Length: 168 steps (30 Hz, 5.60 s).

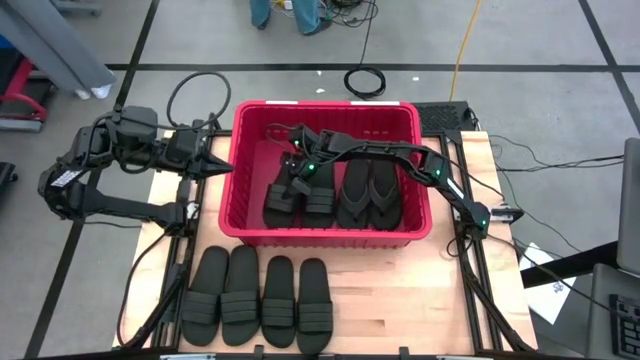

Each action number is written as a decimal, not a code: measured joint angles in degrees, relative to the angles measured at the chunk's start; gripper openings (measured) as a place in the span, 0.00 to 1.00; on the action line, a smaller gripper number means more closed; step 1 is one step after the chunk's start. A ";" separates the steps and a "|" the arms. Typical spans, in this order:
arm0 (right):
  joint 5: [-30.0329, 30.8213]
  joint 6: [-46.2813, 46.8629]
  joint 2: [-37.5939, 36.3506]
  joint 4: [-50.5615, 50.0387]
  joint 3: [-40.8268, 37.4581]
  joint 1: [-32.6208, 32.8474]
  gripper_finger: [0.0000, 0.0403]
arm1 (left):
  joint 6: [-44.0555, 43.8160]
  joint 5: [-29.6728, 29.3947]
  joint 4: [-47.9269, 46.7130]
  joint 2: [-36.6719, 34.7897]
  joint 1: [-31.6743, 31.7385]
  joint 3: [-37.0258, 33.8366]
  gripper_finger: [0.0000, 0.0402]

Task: Pick and place slides into bin
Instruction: Put the black slide into the red bin

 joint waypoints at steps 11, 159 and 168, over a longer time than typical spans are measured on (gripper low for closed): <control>7.56 -3.92 0.15 -1.32 -0.69 0.07 0.34 | -0.19 0.64 -0.04 0.00 0.00 0.00 0.02; 23.63 22.95 -90.71 9.39 -61.53 25.11 0.00 | -28.61 -0.38 27.42 58.94 -34.80 0.02 0.45; 23.65 22.95 -90.68 9.39 -61.51 25.11 0.00 | -26.15 6.50 22.64 58.97 -33.68 -0.02 0.68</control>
